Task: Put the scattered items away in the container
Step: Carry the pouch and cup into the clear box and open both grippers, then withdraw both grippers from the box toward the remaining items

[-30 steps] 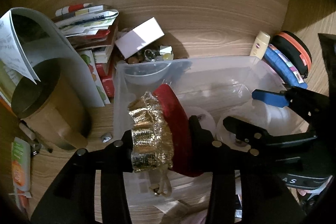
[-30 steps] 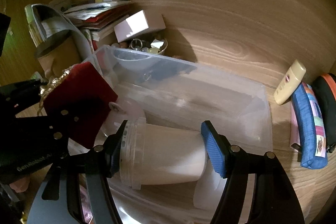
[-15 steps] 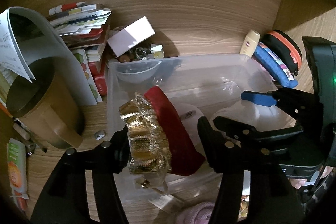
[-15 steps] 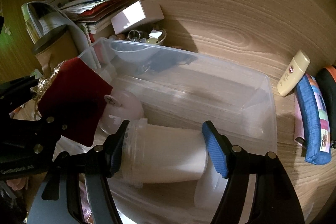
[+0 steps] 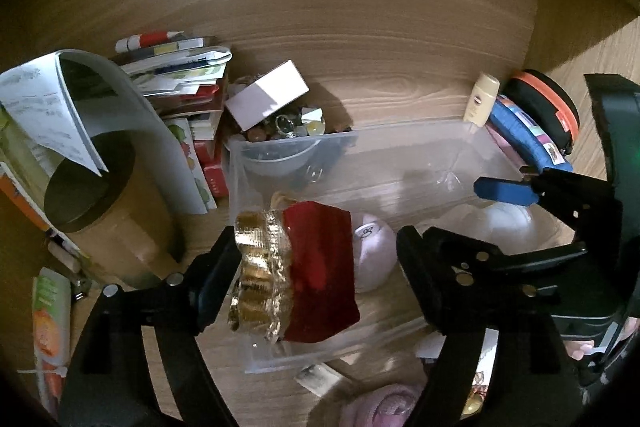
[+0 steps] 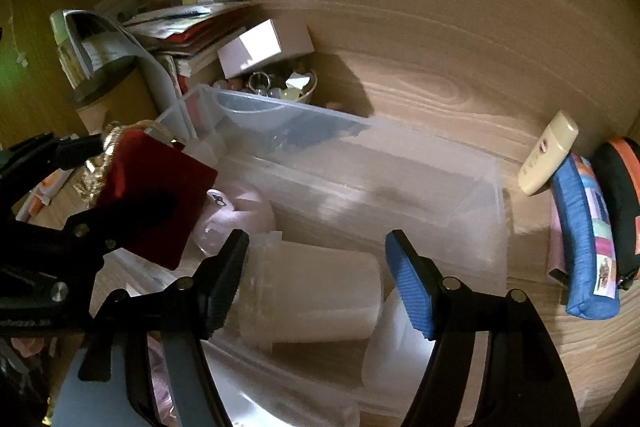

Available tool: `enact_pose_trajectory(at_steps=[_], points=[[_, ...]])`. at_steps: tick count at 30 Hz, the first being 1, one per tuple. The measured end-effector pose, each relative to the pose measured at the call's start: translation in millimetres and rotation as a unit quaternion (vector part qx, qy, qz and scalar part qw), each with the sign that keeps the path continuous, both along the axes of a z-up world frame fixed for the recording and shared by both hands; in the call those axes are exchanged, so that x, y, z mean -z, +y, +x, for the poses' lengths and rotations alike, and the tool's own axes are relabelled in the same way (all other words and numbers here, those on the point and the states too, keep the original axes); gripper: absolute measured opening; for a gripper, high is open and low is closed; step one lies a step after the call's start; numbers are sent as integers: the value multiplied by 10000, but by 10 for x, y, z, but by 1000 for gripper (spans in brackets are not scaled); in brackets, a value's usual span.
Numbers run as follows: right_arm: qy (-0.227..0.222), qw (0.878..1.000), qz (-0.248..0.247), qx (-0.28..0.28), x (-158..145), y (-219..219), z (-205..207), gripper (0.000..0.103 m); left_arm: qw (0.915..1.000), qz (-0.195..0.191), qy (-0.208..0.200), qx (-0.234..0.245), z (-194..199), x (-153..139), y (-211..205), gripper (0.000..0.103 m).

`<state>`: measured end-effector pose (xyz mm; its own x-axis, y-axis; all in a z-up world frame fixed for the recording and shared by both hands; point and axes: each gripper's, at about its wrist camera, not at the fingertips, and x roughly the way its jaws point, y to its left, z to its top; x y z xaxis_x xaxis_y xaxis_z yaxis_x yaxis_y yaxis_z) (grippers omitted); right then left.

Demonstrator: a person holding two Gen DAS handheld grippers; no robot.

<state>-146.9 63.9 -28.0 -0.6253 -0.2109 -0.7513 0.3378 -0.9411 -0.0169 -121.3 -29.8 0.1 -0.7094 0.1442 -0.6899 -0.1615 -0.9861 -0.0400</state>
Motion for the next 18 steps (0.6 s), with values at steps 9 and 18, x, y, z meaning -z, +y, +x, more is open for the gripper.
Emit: enact_pose_trajectory(at_steps=[9, 18], points=[[495, 9987, -31, 146, -254, 80, 208, 81, 9996, 252, 86, -80, 154, -75, -105, 96], [858, 9959, -121, 266, -418, 166, 548, 82, 9997, 222, 112, -30, 373, -133, -78, 96]])
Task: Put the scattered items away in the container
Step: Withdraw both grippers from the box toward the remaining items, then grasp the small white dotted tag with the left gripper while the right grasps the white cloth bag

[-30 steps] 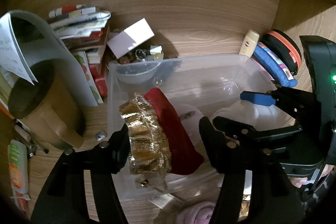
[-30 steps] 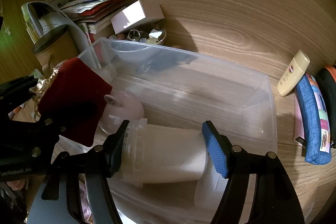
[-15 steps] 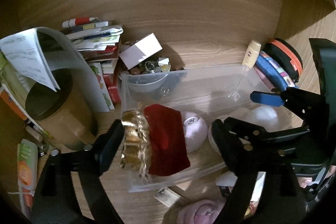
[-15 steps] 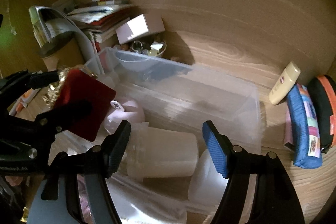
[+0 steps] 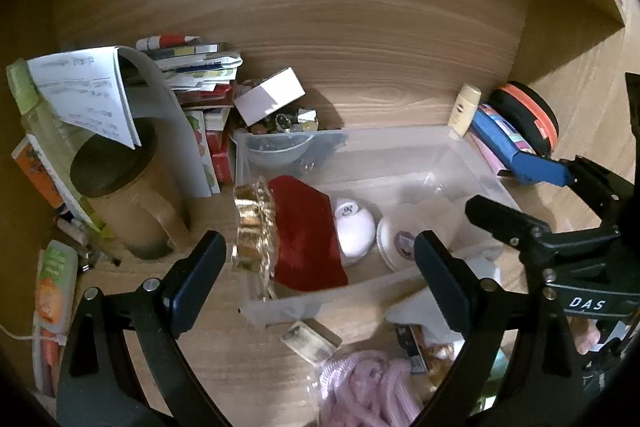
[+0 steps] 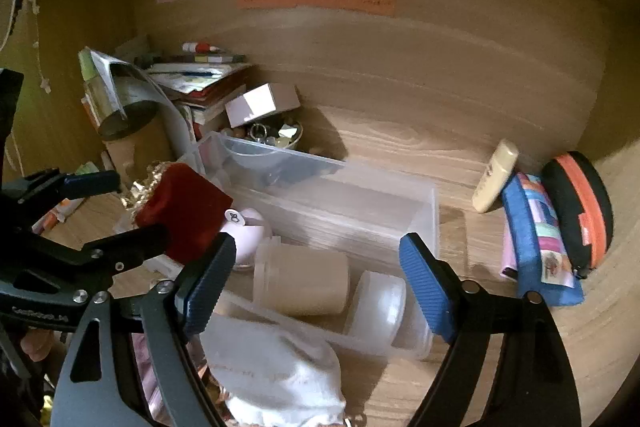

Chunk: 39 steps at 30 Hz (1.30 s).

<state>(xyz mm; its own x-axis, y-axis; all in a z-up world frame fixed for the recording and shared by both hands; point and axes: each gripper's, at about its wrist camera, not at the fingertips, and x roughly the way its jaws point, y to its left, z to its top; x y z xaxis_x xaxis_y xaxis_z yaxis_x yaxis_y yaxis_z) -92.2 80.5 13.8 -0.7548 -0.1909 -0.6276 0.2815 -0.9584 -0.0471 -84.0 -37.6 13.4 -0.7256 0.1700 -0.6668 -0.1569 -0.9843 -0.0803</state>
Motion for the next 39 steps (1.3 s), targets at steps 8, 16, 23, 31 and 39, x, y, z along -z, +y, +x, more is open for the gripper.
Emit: enact_pose_trajectory(at_steps=[8, 16, 23, 31, 39], points=[[270, 9993, 254, 83, -4, 23, 305, 82, 9995, 132, 215, -208, 323, -51, -143, 96], [257, 9990, 310, 191, 58, 78, 603, 83, 9991, 207, 123, -360, 584, -44, -396, 96], [115, 9993, 289, 224, 146, 140, 724, 84, 9985, 83, 135, -521, 797, 29, -537, 96], [-154, 9993, 267, 198, 326, 133, 737, 84, 9964, -257, -76, -799, 1000, 320, -667, 82], [-384, 9988, 267, 129, 467, 64, 658, 84, 9921, -447, -375, -1111, 1350, 623, -771, 77]])
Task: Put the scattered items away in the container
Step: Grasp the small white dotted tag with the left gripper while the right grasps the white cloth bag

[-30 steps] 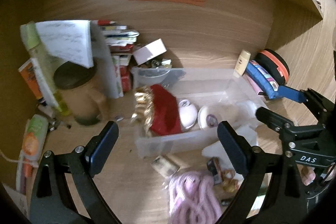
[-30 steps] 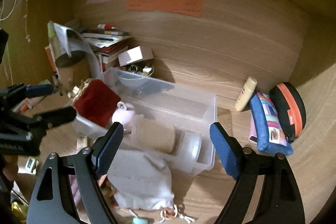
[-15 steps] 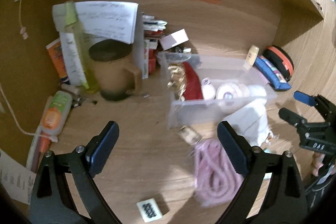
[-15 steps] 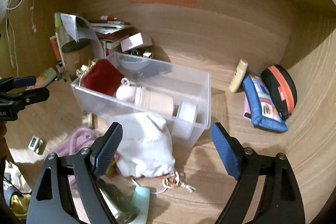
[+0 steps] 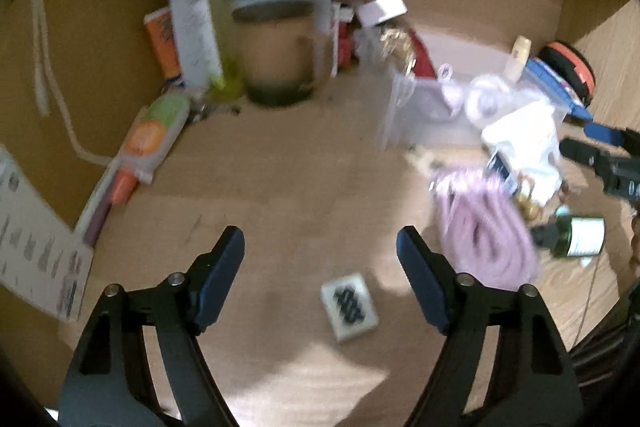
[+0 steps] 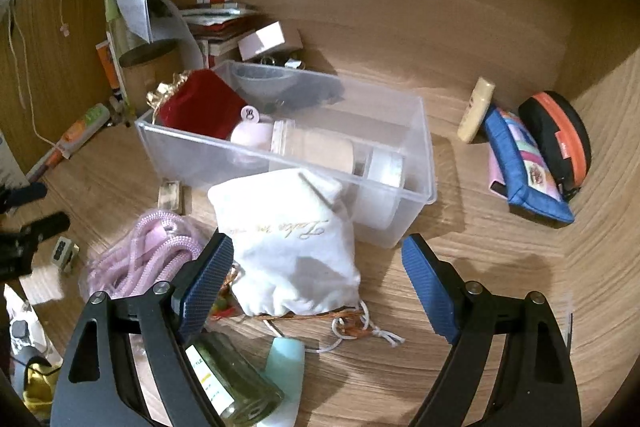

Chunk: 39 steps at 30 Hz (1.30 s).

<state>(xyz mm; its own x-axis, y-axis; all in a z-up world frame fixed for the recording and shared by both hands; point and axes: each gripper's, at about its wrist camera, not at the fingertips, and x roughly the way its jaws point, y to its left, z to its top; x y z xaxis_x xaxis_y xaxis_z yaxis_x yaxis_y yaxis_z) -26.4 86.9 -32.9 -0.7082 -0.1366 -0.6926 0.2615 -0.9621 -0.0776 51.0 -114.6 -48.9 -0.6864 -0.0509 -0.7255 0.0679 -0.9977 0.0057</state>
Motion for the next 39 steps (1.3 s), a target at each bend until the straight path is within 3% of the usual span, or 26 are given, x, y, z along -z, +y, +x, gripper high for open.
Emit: enact_pose_trajectory(at_steps=[4, 6, 9, 12, 15, 17, 23, 30, 32, 33, 37, 39], points=[[-126, 9999, -1, -63, 60, -41, -80, 84, 10000, 60, -79, 11, 110, 63, 23, 76], [-207, 9997, -7, -105, 97, -62, -121, 84, 9999, 29, -112, 47, 134, 94, 68, 70], [-360, 9992, -37, -173, 149, -87, -179, 84, 9994, 131, -245, 191, 136, 158, 110, 60], [-437, 9988, -33, -240, 184, -92, -220, 84, 9990, 87, -395, 192, 131, 237, 146, 44], [-537, 9981, 3, -307, 225, -102, -268, 84, 9993, 45, -345, 145, 157, 247, 161, 37], [-631, 9973, 5, -364, 252, -117, -306, 84, 9995, 29, -294, 138, 169, 255, 175, 26], [-803, 9956, 127, -469, 333, -197, -457, 84, 9998, 76, -173, 72, 146, 262, 191, 24], [-1053, 9925, -186, -588, 414, -180, -576, 84, 9997, 127, -13, 192, 2, 122, 233, 24], [-1033, 9928, -180, -581, 428, -175, -564, 77, 9995, 157, 2, 261, -56, 87, 257, 24], [-1032, 9926, -199, -615, 428, -164, -555, 67, 9995, 185, 26, 267, -76, 63, 275, 24], [-949, 9926, -439, -619, 373, -89, -503, 47, 9984, 326, 169, 428, -158, -61, 325, 24], [-915, 9925, -485, -643, 339, -67, -472, 41, 9980, 317, 258, 475, -189, -129, 361, 24]])
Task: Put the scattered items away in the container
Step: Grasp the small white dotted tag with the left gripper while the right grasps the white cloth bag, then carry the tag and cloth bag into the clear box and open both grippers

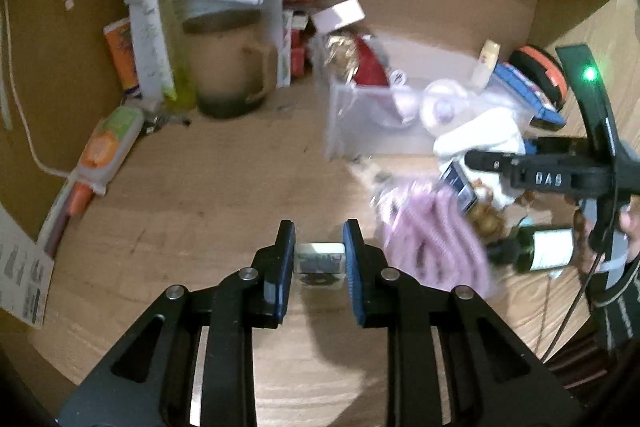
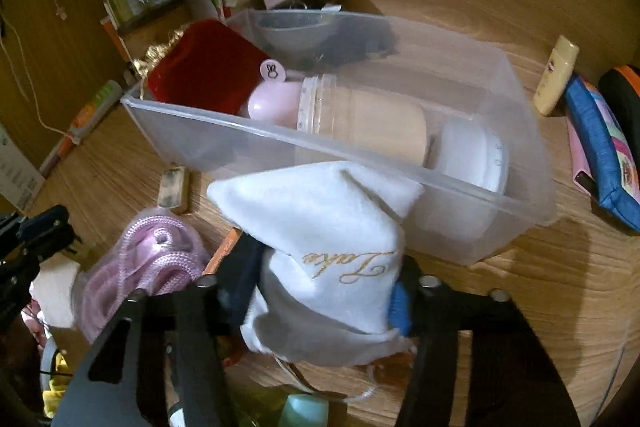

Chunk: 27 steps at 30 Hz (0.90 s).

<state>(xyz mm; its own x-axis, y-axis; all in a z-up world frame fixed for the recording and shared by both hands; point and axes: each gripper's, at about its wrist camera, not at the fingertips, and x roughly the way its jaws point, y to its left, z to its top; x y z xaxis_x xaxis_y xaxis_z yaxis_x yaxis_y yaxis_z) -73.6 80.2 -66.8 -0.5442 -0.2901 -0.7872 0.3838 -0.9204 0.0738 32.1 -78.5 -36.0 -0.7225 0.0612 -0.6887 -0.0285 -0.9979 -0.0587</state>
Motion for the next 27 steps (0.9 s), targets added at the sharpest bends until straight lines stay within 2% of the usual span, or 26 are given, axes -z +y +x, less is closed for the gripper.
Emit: enact_pose_trajectory(at_steps=[6, 17, 24, 27], points=[[134, 9997, -185, 14, -85, 53, 65, 33, 9998, -20, 171, 67, -76, -139, 77, 24], [399, 9968, -676, 116, -371, 275, 182, 33, 9993, -17, 309, 205, -258, -252, 204, 24], [743, 9939, -734, 341, -580, 438, 260, 33, 9983, 164, 379, 423, -380, -355, 265, 24], [887, 9921, -707, 527, -651, 522, 268, 33, 9982, 121, 350, 481, -464, -389, 283, 24]])
